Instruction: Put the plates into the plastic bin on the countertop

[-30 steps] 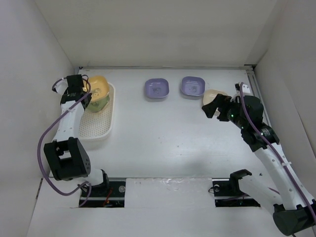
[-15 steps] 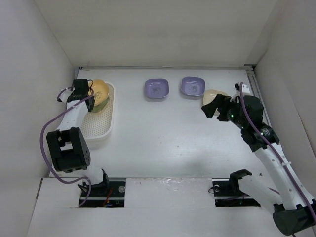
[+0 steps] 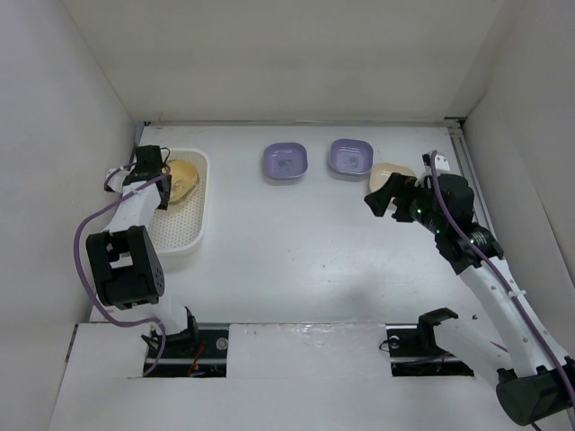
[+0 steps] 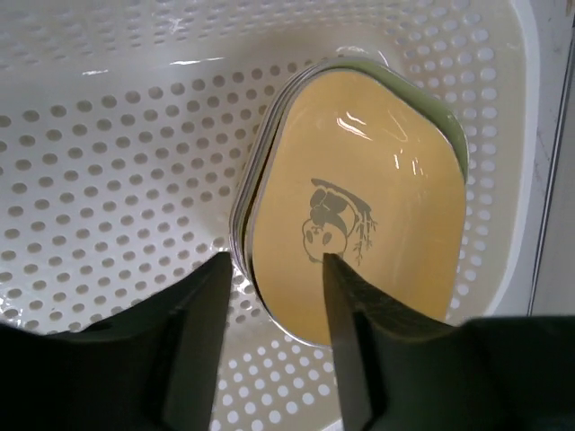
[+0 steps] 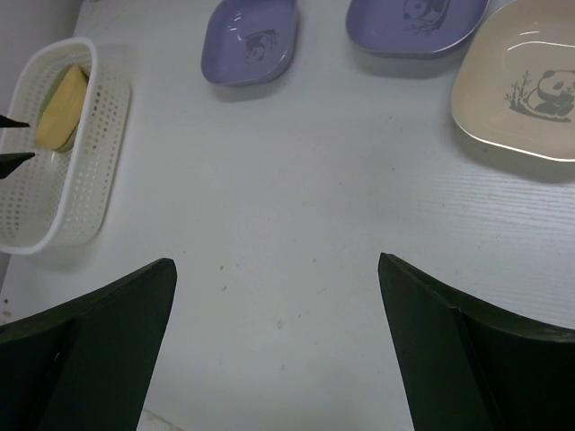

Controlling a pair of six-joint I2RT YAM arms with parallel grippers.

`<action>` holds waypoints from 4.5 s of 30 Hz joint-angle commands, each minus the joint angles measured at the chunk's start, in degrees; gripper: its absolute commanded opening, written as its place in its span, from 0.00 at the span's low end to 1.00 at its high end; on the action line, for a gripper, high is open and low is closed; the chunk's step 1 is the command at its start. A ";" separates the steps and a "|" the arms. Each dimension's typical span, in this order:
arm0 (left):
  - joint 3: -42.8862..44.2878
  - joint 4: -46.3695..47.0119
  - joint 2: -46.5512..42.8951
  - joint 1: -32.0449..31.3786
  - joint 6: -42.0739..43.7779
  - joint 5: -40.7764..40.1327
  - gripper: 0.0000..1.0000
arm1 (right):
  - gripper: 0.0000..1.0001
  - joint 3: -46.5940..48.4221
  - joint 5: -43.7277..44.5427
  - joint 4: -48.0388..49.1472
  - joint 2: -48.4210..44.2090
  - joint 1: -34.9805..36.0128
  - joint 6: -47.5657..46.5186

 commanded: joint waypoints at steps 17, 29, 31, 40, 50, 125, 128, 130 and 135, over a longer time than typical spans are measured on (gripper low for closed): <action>25.44 3.66 7.63 -24.68 24.25 4.28 1.00 | 1.00 0.30 -0.56 4.48 0.25 -0.47 -0.82; 60.01 -10.24 41.40 -31.47 28.22 7.19 1.00 | 1.00 -0.83 -0.29 2.90 -2.38 -0.47 1.29; 58.79 -9.73 42.02 -31.47 28.21 6.57 1.00 | 1.00 -0.83 -0.29 2.90 -2.91 -0.47 1.29; 53.17 -8.05 45.88 -31.47 26.80 5.33 0.50 | 1.00 -0.31 0.23 2.90 -2.38 -0.47 1.29; 46.40 -7.35 45.19 -31.47 26.19 4.81 0.03 | 1.00 -0.31 0.23 3.42 -1.86 -0.47 1.29; 13.58 2.95 -3.98 -24.53 26.36 9.75 1.00 | 1.00 -0.31 -0.83 5.54 -0.97 -0.47 0.67; 26.12 1.09 8.12 -35.20 28.20 7.18 1.00 | 1.00 1.71 4.79 1.59 -3.51 -0.47 1.81; 31.33 3.97 13.43 -37.61 30.31 9.53 1.00 | 1.00 2.24 8.21 0.52 -5.89 -0.47 3.13; 51.34 6.01 32.82 -40.95 30.94 11.40 1.00 | 1.00 1.45 9.11 -2.02 -8.71 -0.47 4.45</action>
